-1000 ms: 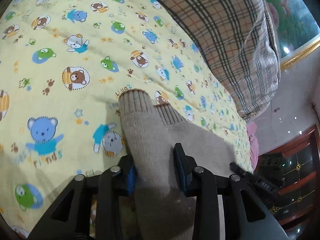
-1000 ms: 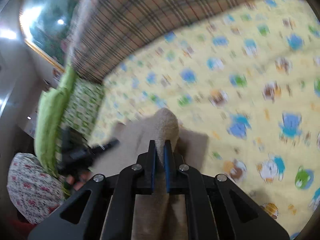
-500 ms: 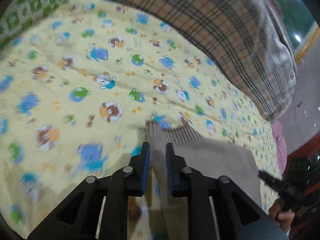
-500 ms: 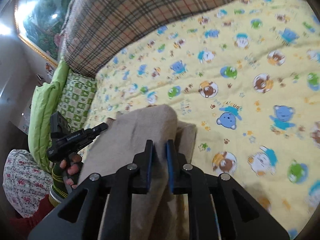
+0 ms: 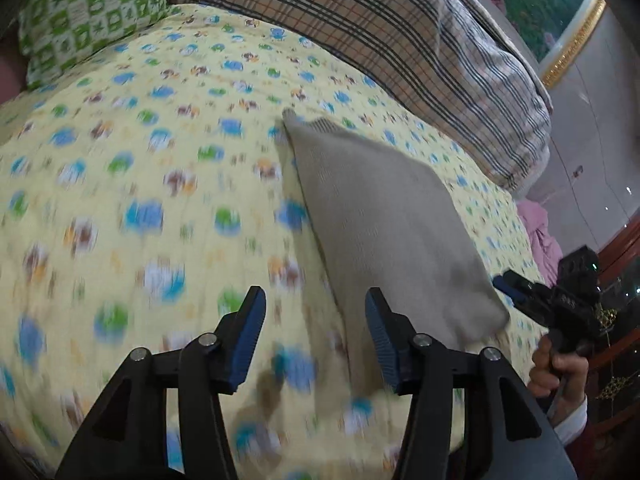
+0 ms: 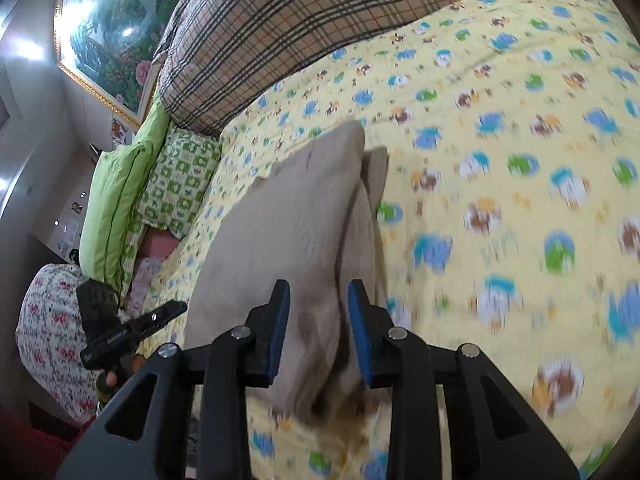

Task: Fold small clothes

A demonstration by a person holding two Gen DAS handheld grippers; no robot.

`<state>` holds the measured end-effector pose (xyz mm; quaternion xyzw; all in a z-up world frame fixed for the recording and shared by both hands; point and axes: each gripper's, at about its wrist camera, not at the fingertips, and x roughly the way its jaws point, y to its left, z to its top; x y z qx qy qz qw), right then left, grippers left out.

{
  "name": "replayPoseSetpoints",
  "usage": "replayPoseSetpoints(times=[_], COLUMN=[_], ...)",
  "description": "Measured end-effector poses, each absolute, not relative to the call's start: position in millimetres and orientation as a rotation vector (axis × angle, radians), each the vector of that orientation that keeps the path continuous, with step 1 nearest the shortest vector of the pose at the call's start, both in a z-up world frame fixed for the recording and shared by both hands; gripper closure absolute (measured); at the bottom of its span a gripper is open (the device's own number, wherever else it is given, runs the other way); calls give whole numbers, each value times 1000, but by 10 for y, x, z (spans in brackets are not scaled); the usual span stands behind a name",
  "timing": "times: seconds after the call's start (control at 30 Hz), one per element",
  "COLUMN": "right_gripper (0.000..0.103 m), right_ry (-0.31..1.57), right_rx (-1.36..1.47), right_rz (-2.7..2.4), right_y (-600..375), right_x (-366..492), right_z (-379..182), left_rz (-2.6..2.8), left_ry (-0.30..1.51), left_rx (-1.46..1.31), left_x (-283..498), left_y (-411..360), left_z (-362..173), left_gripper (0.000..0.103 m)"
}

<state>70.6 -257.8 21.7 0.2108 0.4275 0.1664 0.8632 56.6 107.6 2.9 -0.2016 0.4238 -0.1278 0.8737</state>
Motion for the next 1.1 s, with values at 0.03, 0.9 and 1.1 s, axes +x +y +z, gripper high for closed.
replayPoseSetpoints(times=[0.03,0.9,1.1], right_gripper=[72,72,72], right_ry=[897,930,995], right_rx=[439,241,381], right_rz=[346,365,428], right_y=[-2577,-2187,-2256], right_x=[644,506,780], right_z=[206,101,-32], left_rz=[-279,-136,-136], left_ry=[889,836,850], left_rx=[-419,-126,-136], left_x=[481,308,335], left_y=[1038,329,364], left_z=[19,-304,-318], left_gripper=[49,60,60])
